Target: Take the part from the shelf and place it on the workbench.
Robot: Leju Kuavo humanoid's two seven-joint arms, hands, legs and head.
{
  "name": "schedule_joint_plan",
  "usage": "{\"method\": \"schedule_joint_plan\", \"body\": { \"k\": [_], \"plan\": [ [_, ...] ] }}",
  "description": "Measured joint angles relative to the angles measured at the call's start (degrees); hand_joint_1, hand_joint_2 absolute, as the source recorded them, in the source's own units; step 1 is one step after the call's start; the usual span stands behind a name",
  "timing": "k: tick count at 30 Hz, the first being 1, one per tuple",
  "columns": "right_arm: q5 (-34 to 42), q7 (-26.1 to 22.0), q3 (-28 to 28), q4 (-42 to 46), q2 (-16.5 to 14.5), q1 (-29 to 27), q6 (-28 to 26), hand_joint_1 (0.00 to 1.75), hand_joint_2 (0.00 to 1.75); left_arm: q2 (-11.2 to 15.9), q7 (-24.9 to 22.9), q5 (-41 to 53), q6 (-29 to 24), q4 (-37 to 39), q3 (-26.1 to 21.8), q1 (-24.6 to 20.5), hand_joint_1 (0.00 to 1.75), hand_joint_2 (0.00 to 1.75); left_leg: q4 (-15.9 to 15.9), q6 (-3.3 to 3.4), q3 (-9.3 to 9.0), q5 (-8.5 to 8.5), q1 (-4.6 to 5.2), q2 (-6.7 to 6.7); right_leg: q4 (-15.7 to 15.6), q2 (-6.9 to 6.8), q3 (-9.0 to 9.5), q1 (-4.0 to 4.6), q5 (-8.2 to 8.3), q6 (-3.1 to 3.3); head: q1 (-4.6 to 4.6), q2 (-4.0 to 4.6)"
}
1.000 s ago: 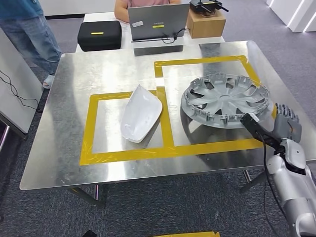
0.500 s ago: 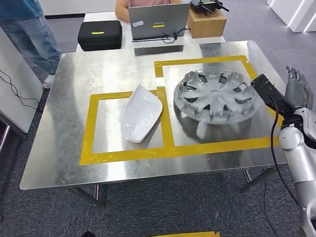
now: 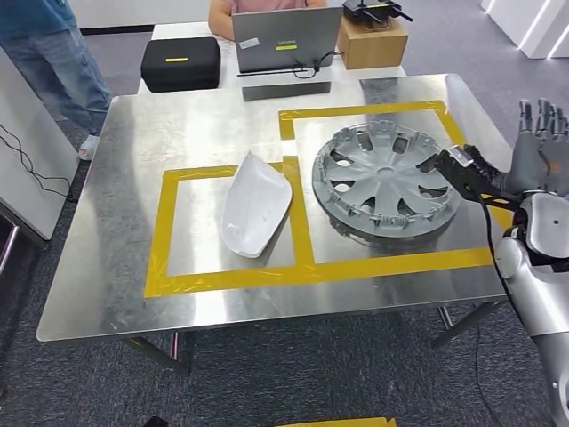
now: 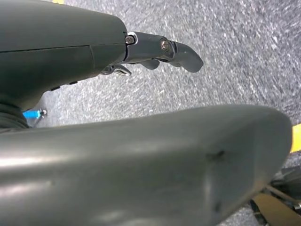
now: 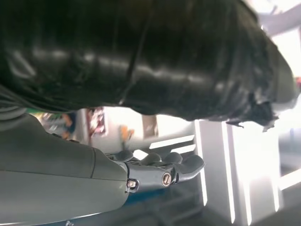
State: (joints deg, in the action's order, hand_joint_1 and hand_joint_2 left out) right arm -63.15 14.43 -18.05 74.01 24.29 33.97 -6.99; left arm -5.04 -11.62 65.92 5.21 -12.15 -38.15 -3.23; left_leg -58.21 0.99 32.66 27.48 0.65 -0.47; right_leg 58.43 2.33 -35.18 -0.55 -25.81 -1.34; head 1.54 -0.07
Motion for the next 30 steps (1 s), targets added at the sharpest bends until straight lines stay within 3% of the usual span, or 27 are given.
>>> {"method": "schedule_joint_plan", "body": {
  "k": [6, 10, 12, 14, 15, 16, 17, 19, 21, 22, 25, 27, 29, 30],
  "plan": [
    [4.06, -6.19, -0.08, -3.12, 0.79, 0.61, -1.52, 0.00, 0.00, 0.19, 0.04, 0.23, 0.70, 0.00, -0.50, 0.13, 0.00, 0.00, -0.14, 0.11, 0.05, 0.05, 0.08, 0.00, -0.09, 0.00, 0.02, -0.09, 0.09, -0.15, 0.01, 0.00],
    [2.70, -6.47, 0.22, -3.23, 0.80, -0.28, -6.54, 0.00, 0.00, 0.42, 0.36, -0.46, 1.21, 0.00, -1.10, 0.06, 0.00, 0.00, 1.61, 1.65, -0.59, -1.44, 0.00, 0.23, -0.70, -0.16, 0.04, -0.28, 0.30, -1.10, -0.02, 0.00],
    [2.13, -6.43, 0.50, -2.99, 0.80, -0.87, -8.35, 0.00, 0.00, 0.35, 0.46, -0.89, 1.28, 0.00, -1.53, -0.09, 0.00, 0.00, 3.53, 2.18, -1.07, -2.76, -0.41, 0.60, 2.18, -0.94, -1.32, -0.19, -2.35, -1.37, 0.30, 0.00],
    [1.73, -6.41, 0.68, -2.85, 0.78, -1.59, -9.47, 0.00, 0.00, 0.31, 0.52, -1.37, 1.25, 0.00, -2.05, -0.12, 0.00, 0.00, 3.76, 2.23, -0.78, -3.17, -0.49, 0.86, 8.98, -1.55, -3.93, -0.52, -6.05, -1.90, 0.64, 0.00],
    [1.61, -6.41, 0.79, -2.82, 0.78, -2.11, -9.72, 0.00, 0.00, 0.29, 0.52, -1.61, 1.23, 0.00, -2.29, -0.11, 0.00, 0.00, 3.64, 2.13, -0.53, -3.23, -0.57, 0.96, 11.90, -1.70, -4.91, -0.85, -7.06, -2.29, 0.70, 0.00],
    [1.52, -6.41, 0.92, -2.82, 0.78, -2.61, -9.77, 0.00, 0.00, 0.26, 0.52, -1.86, 1.22, 0.00, -2.54, -0.11, 0.00, 0.00, 3.42, 1.94, -0.26, -3.27, -0.70, 1.04, 13.11, -1.82, -5.14, -1.25, -7.06, -2.74, 0.70, 0.00],
    [1.48, -6.41, 1.05, -2.82, 0.78, -2.98, -9.78, 0.00, 0.00, 0.19, 0.52, -2.06, 1.22, 0.00, -2.80, -0.13, 0.00, 0.00, 3.09, 1.64, 0.10, -3.29, -0.91, 1.09, 12.24, -1.97, -4.41, -1.70, -6.11, -3.25, 0.70, 0.00],
    [1.47, -6.41, 1.26, -2.82, 0.76, -3.23, -9.81, 0.00, 0.00, 0.16, 0.52, -2.25, 1.21, -0.02, -3.24, -0.19, 0.00, 0.00, 1.85, 0.61, 1.11, -3.09, -1.38, 1.16, 5.94, -2.64, -0.71, -2.61, -3.67, -4.69, 0.74, 0.00],
    [1.46, -6.41, 1.40, -2.79, 0.70, -3.34, -9.87, 0.00, 0.00, 0.43, 0.52, -2.27, 1.18, -0.08, -3.47, -0.23, 0.00, 0.00, -0.02, -0.61, 2.31, -2.59, -1.42, 1.09, 2.06, -2.69, 1.85, -2.99, -2.82, -5.10, 0.90, 0.00],
    [1.46, -6.41, 1.42, -2.76, 0.64, -3.48, -9.90, 0.00, 0.00, 0.56, 0.52, -2.27, 1.18, -0.10, -3.54, -0.23, 0.00, 0.00, -0.93, -1.05, 2.84, -2.41, -1.31, 1.00, 2.03, -2.50, 1.97, -2.98, -3.28, -4.69, 0.88, 0.00],
    [1.45, -6.41, 1.46, -2.62, 0.51, -3.85, -9.98, 0.00, 0.00, 0.46, 0.52, -2.27, 1.21, -0.09, -3.72, -0.11, 0.00, 0.00, -2.65, -1.79, 4.14, -1.74, -1.45, 0.86, 3.53, -2.10, 0.45, -2.85, -3.31, -2.69, 0.45, 0.00],
    [1.41, -6.45, 1.57, -2.45, 0.49, -3.77, -10.03, 0.00, 0.00, 0.34, 0.52, -2.31, 1.19, -0.09, -3.77, -0.07, 0.00, 0.00, -6.21, -1.83, 5.68, 1.85, -1.61, 0.86, 3.63, -2.09, -0.70, -2.39, -2.54, -1.59, 0.09, 0.00],
    [1.39, -6.61, 1.73, -2.36, 0.48, -3.67, -10.09, 0.00, 0.00, 0.25, 0.52, -2.39, 1.08, -0.09, -3.81, -0.11, 0.00, 0.00, -13.50, -1.15, 7.77, 7.22, -1.32, 0.83, 3.54, -2.05, -1.82, -1.62, -1.56, -0.74, -0.27, 0.00],
    [1.38, -6.75, 1.78, -2.38, 0.45, -3.64, -10.12, 0.00, 0.00, 0.22, 0.51, -2.44, 0.99, -0.09, -3.86, -0.12, 0.00, 0.00, -16.73, -0.68, 8.41, 9.03, -1.00, 0.80, 3.52, -2.04, -2.41, -1.23, -1.08, -0.46, -0.36, 0.00]
  ]
}}
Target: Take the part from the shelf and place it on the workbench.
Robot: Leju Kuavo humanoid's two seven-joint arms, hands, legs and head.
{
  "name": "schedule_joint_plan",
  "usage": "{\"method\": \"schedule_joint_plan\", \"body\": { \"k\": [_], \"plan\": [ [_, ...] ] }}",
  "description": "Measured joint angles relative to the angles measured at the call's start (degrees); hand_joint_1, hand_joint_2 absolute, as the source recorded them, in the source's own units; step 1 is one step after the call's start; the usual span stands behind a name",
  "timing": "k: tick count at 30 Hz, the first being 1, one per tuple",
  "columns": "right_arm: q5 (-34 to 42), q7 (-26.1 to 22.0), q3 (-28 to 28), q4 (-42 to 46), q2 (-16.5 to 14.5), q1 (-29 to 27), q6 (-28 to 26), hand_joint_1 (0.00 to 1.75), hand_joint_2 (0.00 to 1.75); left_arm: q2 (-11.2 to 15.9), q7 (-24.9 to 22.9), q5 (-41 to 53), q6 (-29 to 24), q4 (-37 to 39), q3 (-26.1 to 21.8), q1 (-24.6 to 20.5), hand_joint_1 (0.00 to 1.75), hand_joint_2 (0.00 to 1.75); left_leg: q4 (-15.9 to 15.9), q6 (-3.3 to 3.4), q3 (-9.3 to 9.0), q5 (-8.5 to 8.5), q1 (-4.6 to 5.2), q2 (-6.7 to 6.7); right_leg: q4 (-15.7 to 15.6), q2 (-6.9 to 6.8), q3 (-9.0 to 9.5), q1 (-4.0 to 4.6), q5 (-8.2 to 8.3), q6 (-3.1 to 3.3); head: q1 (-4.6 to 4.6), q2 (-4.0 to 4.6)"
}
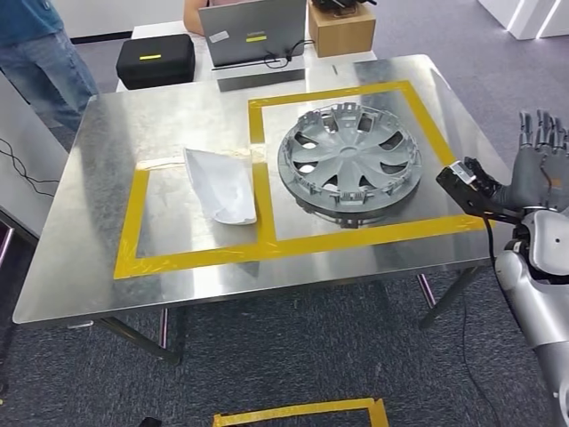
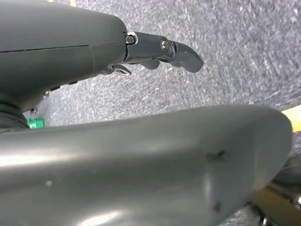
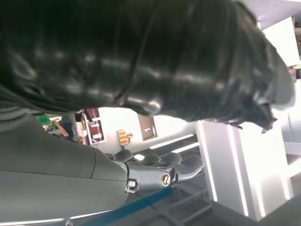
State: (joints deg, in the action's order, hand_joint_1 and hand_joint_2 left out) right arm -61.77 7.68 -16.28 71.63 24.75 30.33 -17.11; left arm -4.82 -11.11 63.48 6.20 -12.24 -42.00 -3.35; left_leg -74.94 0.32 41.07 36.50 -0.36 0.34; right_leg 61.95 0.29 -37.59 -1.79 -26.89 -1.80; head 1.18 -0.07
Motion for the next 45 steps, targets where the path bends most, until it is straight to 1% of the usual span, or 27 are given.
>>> {"method": "schedule_joint_plan", "body": {
  "k": [1, 2, 3, 6, 8, 10, 11, 13, 15, 16, 17, 18, 20, 22, 23, 25, 26, 28, 30, 31, 33, 35, 37, 38, 40, 42, 45],
  "plan": [
    [0.01, -0.14, 0.02, -0.02, -0.04, 0.00, -0.01, 0.00, 0.00, -0.02, -0.01, -0.07, -0.11, 0.00, -0.09, 0.01, 0.00, 0.00, -1.78, 0.55, -0.06, 0.79, 0.45, -0.05, 0.00, 0.01, -0.66, 0.35, 0.49, 0.27, -0.04, 0.00],
    [0.01, -0.28, 0.02, -0.04, -0.10, 0.00, -0.01, 0.00, 0.00, -0.03, -0.03, -0.15, -0.22, 0.00, -0.21, 0.03, 0.00, 0.00, -1.46, 1.13, -1.09, 0.44, 1.00, -0.11, 0.00, 0.04, -1.36, 0.64, 1.02, 0.48, -0.03, 0.00],
    [0.01, -0.37, 0.02, -0.05, -0.18, 0.00, -0.01, 0.00, 0.00, -0.04, -0.05, -0.24, -0.33, 0.00, -0.34, 0.04, 0.00, 0.00, 0.83, 1.78, -3.05, -0.70, 1.62, -0.18, 0.00, 0.09, -2.06, 0.84, 1.57, 0.61, -0.03, 0.00],
    [0.02, -0.44, 0.01, -0.02, -0.38, -0.14, -0.03, 0.00, 0.00, 0.22, -0.07, -0.40, -0.68, -0.01, -0.72, -0.02, 0.00, 0.00, 12.76, 3.82, -11.34, -3.24, 3.42, -0.42, -0.23, 0.21, -3.36, 0.96, 3.28, 0.47, 0.00, 0.00],
    [0.07, -0.49, -0.07, -0.02, -0.57, -0.26, 0.00, 0.00, 0.00, 0.39, -0.01, -0.52, -0.95, -0.02, -0.97, 0.00, 0.00, 0.00, 16.23, 4.34, -13.22, -3.70, 3.92, -0.35, -0.98, 0.14, -3.31, 0.74, 4.52, 0.05, -0.23, 0.00],
    [0.15, -0.59, -0.14, -0.02, -0.72, -0.21, 0.11, 0.00, 0.00, 0.34, 0.10, -0.63, -1.32, -0.02, -1.20, 0.06, 0.00, 0.00, 17.48, 4.43, -12.79, -5.59, 3.88, -0.20, -2.01, 0.13, -3.30, 0.64, 5.56, -0.42, -0.52, 0.00],
    [0.20, -0.62, -0.18, -0.03, -0.76, -0.17, 0.22, 0.00, 0.00, 0.27, 0.20, -0.78, -1.50, -0.01, -1.28, 0.06, 0.00, 0.00, 18.36, 4.49, -12.46, -6.72, 3.73, -0.09, -1.81, 0.15, -3.70, 0.75, 4.75, -0.58, -0.54, 0.00],
    [0.38, -0.64, -0.29, -0.03, -0.78, -0.01, 0.44, 0.00, 0.00, 0.10, 0.49, -1.21, -1.80, 0.00, -1.55, 0.09, 0.00, 0.00, 19.60, 4.50, -11.40, -8.92, 3.26, 0.17, 1.66, 0.17, -4.95, 0.97, 0.05, -0.83, -0.41, 0.00],
    [0.65, -0.64, -0.47, -0.03, -0.82, 0.08, 0.66, 0.00, 0.00, -0.01, 0.84, -1.85, -1.87, 0.00, -2.14, 0.16, 0.00, 0.00, 19.72, 4.49, -9.60, -10.50, 3.02, 0.32, 8.29, 0.10, -5.94, 0.93, -4.68, -1.34, -0.30, 0.00],
    [0.79, -0.64, -0.56, -0.03, -0.86, 0.05, 0.73, 0.00, 0.00, -0.08, 0.97, -2.12, -1.87, 0.00, -2.47, 0.18, 0.00, 0.00, 19.64, 4.36, -8.60, -11.22, 2.90, 0.41, 11.03, 0.05, -5.88, 0.84, -5.36, -1.65, -0.29, 0.00],
    [0.89, -0.64, -0.63, -0.03, -0.90, 0.01, 0.78, 0.00, 0.00, -0.15, 1.04, -2.32, -1.87, 0.00, -2.71, 0.20, 0.00, 0.00, 19.50, 4.19, -7.60, -11.88, 2.75, 0.49, 12.25, -0.02, -5.18, 0.71, -4.74, -1.95, -0.31, 0.00],
    [0.96, -0.64, -0.69, -0.03, -0.94, 0.01, 0.80, 0.00, 0.00, -0.21, 1.09, -2.48, -1.87, 0.00, -2.93, 0.21, 0.00, 0.00, 19.25, 3.95, -6.54, -12.49, 2.54, 0.55, 11.58, -0.14, -3.56, 0.57, -3.38, -2.28, -0.31, 0.00],
    [1.07, -0.64, -0.86, 0.00, -1.03, 0.25, 0.80, 0.00, 0.00, -0.23, 1.18, -2.89, -1.87, -0.01, -3.45, 0.23, 0.00, 0.00, 18.23, 3.29, -4.53, -13.43, 2.17, 0.61, 4.98, -0.57, 2.66, 0.22, -2.03, -3.06, -0.24, 0.00],
    [1.16, -0.67, -1.06, 0.18, -1.16, 0.50, 0.78, 0.00, 0.00, -0.21, 1.30, -3.37, -1.87, -0.01, -4.01, 0.28, 0.00, 0.00, 16.86, 2.59, -3.15, -14.07, 2.06, 0.63, -2.12, -0.80, 7.96, 0.23, -3.65, -2.79, -0.24, 0.00],
    [1.21, -0.69, -1.18, 0.28, -1.23, 0.54, 0.78, 0.00, 0.00, -0.20, 1.36, -3.57, -1.85, -0.01, -4.25, 0.32, 0.00, 0.00, 16.45, 2.31, -2.80, -14.37, 2.07, 0.63, -3.76, -0.79, 8.97, 0.40, -4.50, -2.31, -0.25, 0.00],
    [1.34, -0.70, -1.38, 0.42, -1.33, 0.42, 0.82, 0.00, 0.00, -0.24, 1.54, -3.94, -1.75, 0.00, -4.81, 0.43, 0.00, 0.00, 16.02, 1.69, -2.49, -14.66, 1.92, 0.59, -4.06, -0.83, 8.33, 0.55, -4.28, -1.00, -0.28, 0.00],
    [1.44, -0.68, -1.45, 0.47, -1.39, 0.42, 0.85, 0.00, 0.00, -0.28, 1.66, -4.11, -1.65, 0.01, -5.08, 0.51, 0.00, 0.00, 15.33, 1.29, -2.23, -13.65, 1.81, 0.47, -4.04, -0.86, 8.04, 0.55, -3.82, -0.39, -0.37, 0.00],
    [1.62, -0.65, -1.54, 0.66, -1.48, 0.45, 0.91, 0.00, 0.00, -0.40, 1.91, -4.46, -1.46, 0.02, -5.49, 0.64, 0.00, 0.00, 11.15, 0.46, -1.15, -8.81, 1.45, 0.21, -4.11, -0.89, 7.13, 0.49, -2.58, 0.58, -0.62, 0.00],
    [1.75, -0.62, -1.59, 0.85, -1.51, 0.39, 0.93, 0.00, 0.00, -0.52, 2.06, -4.70, -1.33, 0.02, -5.74, 0.68, 0.00, 0.00, 4.17, -0.05, 0.14, -3.47, 1.12, 0.10, -4.02, -0.72, 5.75, 0.62, -1.25, 0.85, -0.80, 0.00],
    [1.83, -0.61, -1.61, 0.91, -1.51, 0.32, 0.93, 0.00, 0.00, -0.55, 2.13, -4.77, -1.25, 0.02, -5.90, 0.68, 0.00, 0.00, 1.35, -0.14, 0.35, -2.23, 1.00, 0.09, -3.96, -0.62, 4.91, 0.68, -0.60, 0.84, -0.80, 0.00],
    [2.13, -0.60, -1.56, 0.93, -1.51, -0.01, 0.85, 0.00, 0.00, -0.65, 2.21, -4.98, -0.98, 0.02, -6.26, 0.68, 0.00, 0.00, 0.76, -0.05, -1.56, -3.31, 0.87, 0.06, -3.89, -0.50, 3.26, 0.74, 0.60, 0.70, -0.81, 0.00],
    [2.68, -0.62, -1.32, 1.12, -1.39, -0.52, 0.67, 0.00, 0.00, -0.76, 2.28, -5.12, -0.84, 0.02, -6.52, 0.68, 0.00, 0.00, 7.61, 0.38, -6.88, -5.84, 0.85, -0.18, -3.87, -0.41, 1.95, 0.73, 1.69, 0.36, -0.81, 0.00],
    [3.52, -0.83, -0.78, 1.60, -1.02, -1.18, 0.25, 0.00, 0.00, -0.87, 2.45, -5.19, -0.87, 0.02, -6.67, 0.68, 0.00, 0.00, 15.47, 0.93, -11.88, -6.21, 1.07, -0.65, -3.96, -0.39, 1.20, 0.70, 2.69, -0.29, -0.75, 0.00],
    [4.04, -1.02, -0.44, 1.87, -0.80, -1.59, -0.01, 0.00, 0.00, -0.97, 2.56, -5.23, -0.94, 0.02, -6.74, 0.69, 0.00, 0.00, 17.58, 1.19, -13.07, -6.04, 1.28, -0.83, -4.11, -0.40, 1.03, 0.59, 3.20, -0.69, -0.78, 0.00],
    [4.99, -1.50, 0.30, 2.34, -0.36, -2.76, -0.50, 0.00, 0.00, -1.26, 2.72, -5.34, -1.26, 0.03, -6.94, 0.74, 0.00, 0.00, 18.51, 1.80, -12.99, -6.79, 1.56, -0.75, -4.48, -0.41, 0.84, 0.33, 4.01, -1.51, -0.84, 0.00],
    [5.71, -1.88, 1.12, 2.78, 0.11, -4.12, -0.83, 0.00, 0.00, -1.68, 2.85, -5.52, -1.67, 0.03, -7.10, 0.70, 0.00, 0.00, 19.13, 2.77, -12.21, -8.06, 1.55, -0.46, -3.24, -0.37, -0.13, 0.23, 2.16, -1.90, -0.81, 0.00],
    [7.19, -2.45, 2.38, 3.38, 0.36, -5.65, -1.19, 0.00, 0.00, -2.27, 2.93, -5.82, -1.98, 0.02, -7.41, 0.60, 0.00, 0.00, 19.24, 3.73, -10.04, -9.90, 1.71, -0.16, 6.04, -0.33, -3.00, 0.44, -5.53, -2.05, -0.69, 0.00]
  ]
}}
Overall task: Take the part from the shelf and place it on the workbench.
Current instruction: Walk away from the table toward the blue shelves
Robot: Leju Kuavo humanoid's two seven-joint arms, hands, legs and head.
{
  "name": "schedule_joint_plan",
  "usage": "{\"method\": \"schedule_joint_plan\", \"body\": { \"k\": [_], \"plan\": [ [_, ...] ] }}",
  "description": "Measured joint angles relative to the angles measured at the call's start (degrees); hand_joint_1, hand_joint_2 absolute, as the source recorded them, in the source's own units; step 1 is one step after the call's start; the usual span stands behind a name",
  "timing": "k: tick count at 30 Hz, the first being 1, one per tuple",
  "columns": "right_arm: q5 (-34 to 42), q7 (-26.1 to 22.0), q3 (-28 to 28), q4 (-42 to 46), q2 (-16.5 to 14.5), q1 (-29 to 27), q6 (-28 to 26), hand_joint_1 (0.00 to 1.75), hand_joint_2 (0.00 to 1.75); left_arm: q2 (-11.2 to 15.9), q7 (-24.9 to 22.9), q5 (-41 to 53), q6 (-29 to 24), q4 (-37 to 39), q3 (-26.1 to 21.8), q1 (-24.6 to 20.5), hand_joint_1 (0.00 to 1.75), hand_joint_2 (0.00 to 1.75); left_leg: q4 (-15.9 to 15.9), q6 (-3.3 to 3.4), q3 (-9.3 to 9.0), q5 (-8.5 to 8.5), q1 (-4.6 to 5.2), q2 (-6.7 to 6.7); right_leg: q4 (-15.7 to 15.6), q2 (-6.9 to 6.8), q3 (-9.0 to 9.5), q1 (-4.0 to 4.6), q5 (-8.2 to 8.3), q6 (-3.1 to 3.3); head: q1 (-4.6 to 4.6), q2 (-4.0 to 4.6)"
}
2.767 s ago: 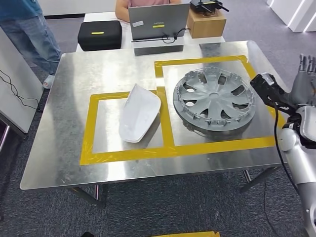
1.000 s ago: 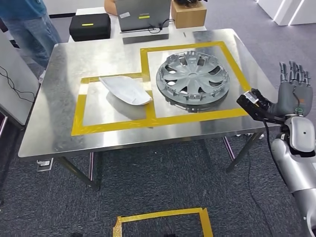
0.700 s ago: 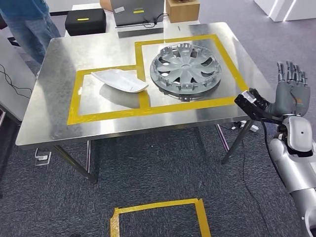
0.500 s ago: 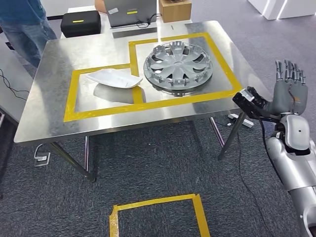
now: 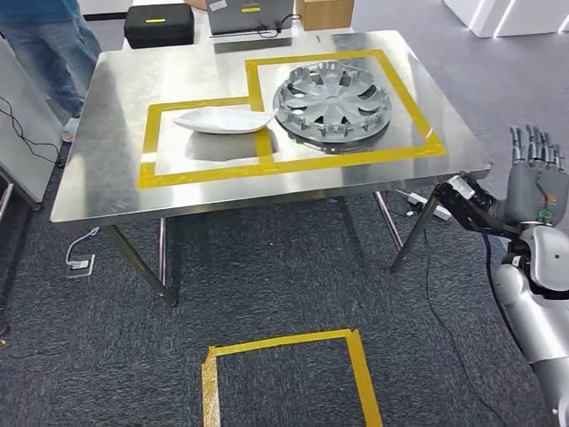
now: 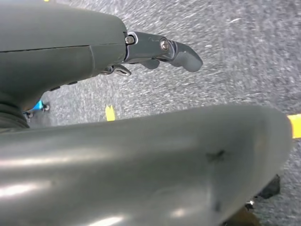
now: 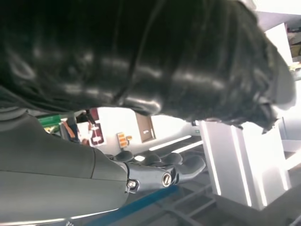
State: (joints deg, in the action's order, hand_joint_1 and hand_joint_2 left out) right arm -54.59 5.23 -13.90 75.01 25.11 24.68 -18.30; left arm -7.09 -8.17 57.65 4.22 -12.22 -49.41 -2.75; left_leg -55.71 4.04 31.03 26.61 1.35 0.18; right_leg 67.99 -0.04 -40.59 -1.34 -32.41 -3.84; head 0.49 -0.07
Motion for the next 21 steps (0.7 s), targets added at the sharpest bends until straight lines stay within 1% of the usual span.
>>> {"method": "schedule_joint_plan", "body": {
  "k": [1, 2, 3, 4, 5, 6, 7, 8, 9, 10, 11, 12, 13, 14, 15, 16, 17, 18, 19, 20, 21],
  "plan": [
    [0.93, -0.25, 0.44, 0.25, 0.01, -0.60, -0.03, 0.00, 0.00, -0.22, 0.00, -0.07, -0.11, 0.01, -0.17, -0.02, 0.00, 0.00, -0.05, 0.07, 0.81, -0.60, 0.10, 0.05, 3.42, 0.00, -0.57, 0.08, -1.35, -0.05, -0.01, 0.00],
    [1.93, -0.53, 0.87, 0.48, 0.01, -1.23, -0.03, 0.00, 0.00, -0.47, 0.00, -0.13, -0.30, 0.01, -0.34, -0.04, 0.00, 0.00, -0.10, 0.10, 1.67, -1.22, 0.17, 0.08, 5.46, 0.00, -0.48, 0.16, -1.30, -0.08, -0.02, 0.00],
    [2.98, -0.81, 1.30, 0.72, 0.01, -1.82, 0.01, 0.00, 0.00, -0.69, 0.00, -0.19, -0.51, 0.02, -0.49, -0.04, 0.00, 0.00, -0.16, 0.08, 2.54, -1.83, 0.22, 0.09, 5.70, -0.01, 0.45, 0.22, -0.13, -0.05, 0.01, 0.00],
    [4.07, -1.04, 1.73, 1.01, 0.01, -2.30, 0.07, 0.00, 0.00, -0.91, -0.01, -0.24, -0.67, 0.02, -0.58, -0.05, 0.00, 0.00, -0.25, 0.00, 3.36, -2.42, 0.24, 0.09, 3.85, -0.03, 2.41, 0.26, 1.58, 0.03, 0.01, 0.00],
    [5.09, -1.28, 2.15, 1.36, 0.00, -2.66, 0.17, 0.00, 0.00, -1.09, -0.01, -0.27, -0.80, 0.02, -0.65, -0.05, 0.00, 0.00, -0.39, -0.15, 4.10, -2.94, 0.25, 0.09, 0.28, -0.10, 5.26, 0.28, 2.90, 0.14, 0.02, 0.00],
    [6.14, -1.51, 2.56, 1.72, -0.01, -2.87, 0.30, 0.00, 0.00, -1.22, -0.01, -0.30, -0.86, 0.02, -0.70, -0.06, 0.00, 0.00, -0.54, -0.32, 4.68, -3.34, 0.34, 0.10, -3.73, -0.20, 8.31, 0.33, 3.40, 0.23, 0.02, 0.00],
    [7.12, -1.74, 2.91, 2.08, -0.02, -3.04, 0.49, 0.00, 0.00, -1.33, 0.01, -0.33, -0.88, 0.02, -0.73, -0.08, 0.00, 0.00, -0.73, -0.48, 5.10, -3.67, 0.43, 0.13, -7.62, -0.29, 11.04, 0.40, 3.26, 0.26, 0.01, 0.00],
    [8.11, -1.98, 3.26, 2.43, -0.04, -3.24, 0.71, 0.00, 0.00, -1.40, 0.03, -0.38, -0.90, 0.02, -0.76, -0.08, 0.00, 0.00, -0.89, -0.66, 5.44, -4.07, 0.52, 0.16, -10.63, -0.35, 12.99, 0.48, 2.61, 0.31, -0.01, 0.00],
    [9.03, -2.21, 3.57, 2.68, -0.05, -3.51, 0.96, 0.00, 0.00, -1.47, 0.05, -0.43, -0.90, 0.02, -0.80, -0.10, 0.00, 0.00, -0.97, -0.79, 5.72, -4.51, 0.58, 0.19, -12.18, -0.35, 13.87, 0.61, 2.16, 0.33, -0.03, 0.00],
    [9.84, -2.38, 3.90, 2.86, -0.07, -3.90, 1.24, 0.00, 0.00, -1.55, 0.07, -0.46, -0.90, 0.02, -0.86, -0.12, 0.00, 0.00, -0.98, -0.91, 5.91, -5.01, 0.53, 0.22, -13.02, -0.31, 14.13, 0.70, 2.03, 0.38, -0.03, 0.00],
    [10.55, -2.50, 4.21, 3.00, -0.11, -4.36, 1.47, 0.00, 0.00, -1.60, 0.07, -0.49, -0.90, 0.02, -0.93, -0.10, 0.00, 0.00, -0.91, -1.09, 6.10, -5.48, 0.56, 0.19, -13.37, -0.32, 13.95, 0.65, 2.18, 0.52, -0.03, 0.00],
    [10.97, -2.58, 4.43, 3.09, -0.16, -4.72, 1.66, 0.00, 0.00, -1.65, 0.07, -0.50, -0.91, 0.02, -0.99, -0.11, 0.00, 0.00, -1.06, -1.37, 6.39, -5.21, 0.53, 0.11, -13.36, -0.35, 13.63, 0.55, 2.65, 0.80, -0.03, 0.00],
    [11.35, -2.64, 4.62, 3.21, -0.22, -4.96, 1.83, 0.00, 0.00, -1.69, 0.07, -0.50, -0.91, 0.02, -1.05, -0.10, 0.00, 0.00, -1.97, -1.74, 6.84, -4.08, 0.48, 0.01, -13.40, -0.40, 13.26, 0.40, 3.12, 1.21, -0.09, 0.00],
    [11.85, -2.77, 4.77, 3.37, -0.29, -5.12, 2.05, 0.00, 0.00, -1.72, 0.07, -0.49, -0.92, 0.02, -1.08, -0.09, 0.00, 0.00, -4.05, -2.19, 7.61, -2.10, 0.36, -0.09, -13.45, -0.45, 12.79, 0.23, 3.60, 1.66, -0.21, 0.00],
    [12.67, -2.96, 4.96, 3.54, -0.33, -5.21, 2.46, 0.00, 0.00, -1.76, 0.07, -0.48, -1.02, 0.02, -1.09, -0.13, 0.00, 0.00, -7.54, -2.64, 8.69, 0.63, 0.09, -0.15, -13.34, -0.47, 12.32, 0.19, 3.99, 2.07, -0.29, 0.00],
    [13.72, -3.16, 5.17, 3.67, -0.39, -5.36, 2.98, 0.00, 0.00, -1.80, 0.07, -0.45, -1.22, 0.02, -1.10, -0.17, 0.00, 0.00, -11.80, -2.98, 9.81, 3.23, -0.18, -0.16, -13.20, -0.47, 11.72, 0.20, 4.29, 2.29, -0.37, 0.00],
    [14.88, -3.37, 5.41, 3.76, -0.45, -5.61, 3.57, 0.00, 0.00, -1.85, 0.07, -0.41, -1.48, 0.02, -1.10, -0.23, 0.00, 0.00, -15.65, -3.23, 10.66, 4.96, -0.42, -0.15, -13.07, -0.47, 11.16, 0.21, 4.55, 2.38, -0.41, 0.00],
    [16.00, -3.60, 5.68, 3.87, -0.51, -5.96, 4.10, 0.00, 0.00, -1.88, 0.08, -0.36, -1.72, 0.02, -1.10, -0.29, 0.00, 0.00, -18.21, -3.37, 10.88, 5.55, -0.59, -0.15, -12.94, -0.48, 10.63, 0.22, 4.80, 2.39, -0.39, 0.00],
    [16.93, -3.84, 5.94, 4.01, -0.59, -6.37, 4.49, 0.00, 0.00, -1.91, 0.09, -0.30, -1.87, 0.02, -1.10, -0.34, 0.00, 0.00, -18.64, -3.40, 10.19, 4.85, -0.70, -0.16, -12.81, -0.47, 10.16, 0.22, 5.01, 2.38, -0.42, 0.00],
    [17.66, -4.07, 6.18, 4.19, -0.64, -6.79, 4.74, 0.00, 0.00, -1.93, 0.10, -0.23, -1.92, 0.02, -1.10, -0.39, 0.00, 0.00, -16.70, -3.30, 8.42, 3.30, -0.76, -0.17, -12.69, -0.45, 9.77, 0.21, 5.23, 2.33, -0.44, 0.00],
    [18.20, -4.27, 6.41, 4.41, -0.68, -7.17, 4.90, 0.00, 0.00, -1.92, 0.11, -0.16, -1.92, 0.02, -1.10, -0.45, 0.00, 0.00, -13.06, -3.08, 5.85, 1.70, -0.77, -0.23, -12.60, -0.41, 9.49, 0.20, 5.45, 2.25, -0.43, 0.00]
  ]
}}
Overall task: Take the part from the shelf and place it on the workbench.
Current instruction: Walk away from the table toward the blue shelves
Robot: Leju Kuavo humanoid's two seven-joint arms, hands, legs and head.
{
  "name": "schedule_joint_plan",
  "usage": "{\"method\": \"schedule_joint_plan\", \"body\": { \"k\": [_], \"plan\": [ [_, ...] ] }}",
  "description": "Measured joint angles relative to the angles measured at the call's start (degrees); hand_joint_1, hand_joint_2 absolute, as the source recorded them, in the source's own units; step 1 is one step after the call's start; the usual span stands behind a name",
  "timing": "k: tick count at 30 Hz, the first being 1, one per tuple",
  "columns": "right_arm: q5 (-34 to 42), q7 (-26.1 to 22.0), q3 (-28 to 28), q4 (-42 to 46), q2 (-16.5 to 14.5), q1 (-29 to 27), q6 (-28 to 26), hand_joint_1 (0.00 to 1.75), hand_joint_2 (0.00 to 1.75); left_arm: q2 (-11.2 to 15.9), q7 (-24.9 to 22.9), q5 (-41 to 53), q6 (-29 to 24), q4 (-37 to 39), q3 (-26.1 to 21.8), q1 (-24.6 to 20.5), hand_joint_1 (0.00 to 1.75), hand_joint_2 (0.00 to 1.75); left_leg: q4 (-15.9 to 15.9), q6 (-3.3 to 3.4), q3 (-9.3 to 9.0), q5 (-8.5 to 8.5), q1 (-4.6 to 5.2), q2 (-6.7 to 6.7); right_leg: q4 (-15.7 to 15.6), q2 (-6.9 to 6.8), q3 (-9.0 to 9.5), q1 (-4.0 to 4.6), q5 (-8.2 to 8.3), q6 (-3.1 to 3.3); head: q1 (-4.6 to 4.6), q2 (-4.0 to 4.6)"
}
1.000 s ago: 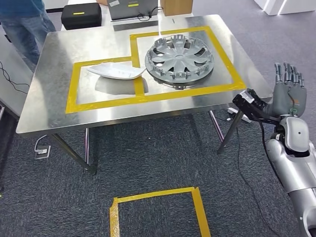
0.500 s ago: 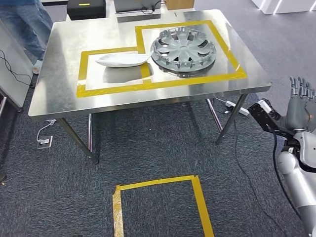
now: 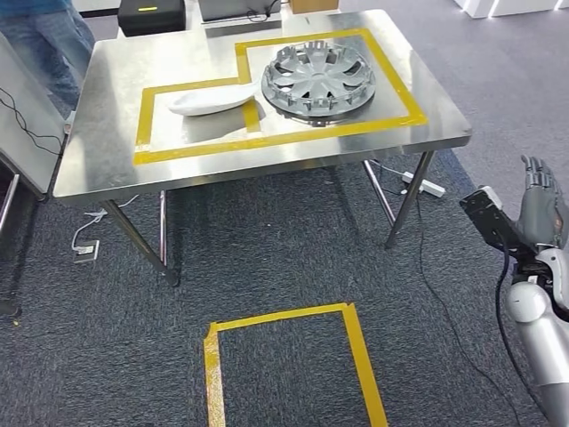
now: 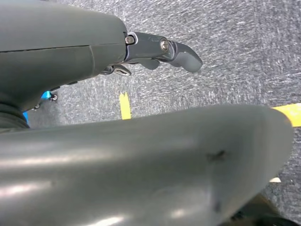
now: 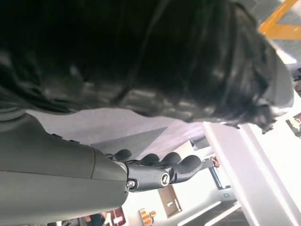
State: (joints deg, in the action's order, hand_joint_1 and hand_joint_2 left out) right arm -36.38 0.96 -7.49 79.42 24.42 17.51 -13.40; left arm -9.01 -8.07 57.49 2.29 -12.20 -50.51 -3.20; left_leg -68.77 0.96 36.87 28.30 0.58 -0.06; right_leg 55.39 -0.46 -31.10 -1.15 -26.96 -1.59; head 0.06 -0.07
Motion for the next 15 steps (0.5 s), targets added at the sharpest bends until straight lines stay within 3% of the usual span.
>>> {"method": "schedule_joint_plan", "body": {
  "k": [2, 4, 6, 8, 11, 12, 13, 15],
  "plan": [
    [0.51, -0.16, 0.43, 0.40, -0.08, -0.44, 0.13, 0.00, 0.00, 0.07, 0.01, 0.09, 0.00, 0.00, 0.00, -0.17, 0.00, 0.00, 8.20, 0.63, -5.23, -1.29, 0.16, -0.23, 0.13, 0.09, -0.45, 0.05, 0.45, -0.38, 0.02, 0.00],
    [0.65, -0.19, 0.75, 0.70, -0.16, -0.67, 0.21, 0.00, 0.00, 0.12, 0.02, 0.13, 0.00, 0.00, 0.00, -0.36, 0.00, 0.00, 11.95, 1.03, -7.24, -0.87, 0.44, -0.39, 0.14, 0.17, -0.85, -0.01, 1.04, -1.06, 0.04, 0.00],
    [1.34, -0.28, 1.00, 0.85, -0.22, -0.86, 0.63, 0.00, 0.00, 0.09, 0.02, 0.08, 0.00, 0.00, -0.01, -0.49, 0.00, 0.00, 13.04, 1.42, -7.19, -0.99, 0.48, -0.26, 0.36, 0.22, -1.52, -0.16, 1.22, -1.70, 0.04, 0.00],
    [2.71, -0.59, 1.29, 0.91, -0.24, -1.07, 1.33, 0.00, 0.00, 0.10, 0.01, -0.07, -0.03, 0.00, -0.04, -0.55, 0.00, 0.00, 13.84, 2.18, -6.98, -1.47, 0.34, -0.06, 3.08, 0.27, -3.14, -0.18, -0.86, -1.94, 0.13, 0.00],
    [4.31, -1.37, 1.50, 0.92, -0.32, -1.62, 1.96, 0.00, 0.00, 0.11, -0.20, -0.31, -0.03, 0.00, -0.14, -0.66, 0.00, 0.00, 13.64, 2.92, -5.97, -2.18, 0.51, 0.03, 14.24, 0.35, -7.82, -0.11, -6.53, -2.14, 0.19, 0.00],
    [4.95, -1.63, 1.51, 0.91, -0.40, -1.91, 2.18, 0.00, 0.00, 0.10, -0.33, -0.38, -0.02, 0.00, -0.22, -0.69, 0.00, 0.00, 13.47, 2.98, -5.61, -2.34, 0.61, 0.04, 16.86, 0.35, -8.77, -0.08, -7.29, -2.22, 0.19, 0.00],
    [5.76, -1.91, 1.53, 0.91, -0.52, -2.16, 2.50, 0.00, 0.00, 0.10, -0.45, -0.42, -0.01, 0.00, -0.32, -0.70, 0.00, 0.00, 13.26, 2.96, -5.27, -2.46, 0.67, 0.05, 17.34, 0.35, -8.69, -0.06, -6.99, -2.23, 0.19, 0.00],
    [7.51, -2.52, 1.68, 0.92, -0.74, -2.36, 3.22, 0.00, 0.00, 0.09, -0.61, -0.49, 0.00, 0.00, -0.54, -0.75, 0.00, 0.00, 12.62, 2.88, -4.73, -2.55, 0.71, 0.05, 11.76, 0.27, -5.15, -0.04, -3.94, -2.10, 0.19, 0.00]
  ]
}}
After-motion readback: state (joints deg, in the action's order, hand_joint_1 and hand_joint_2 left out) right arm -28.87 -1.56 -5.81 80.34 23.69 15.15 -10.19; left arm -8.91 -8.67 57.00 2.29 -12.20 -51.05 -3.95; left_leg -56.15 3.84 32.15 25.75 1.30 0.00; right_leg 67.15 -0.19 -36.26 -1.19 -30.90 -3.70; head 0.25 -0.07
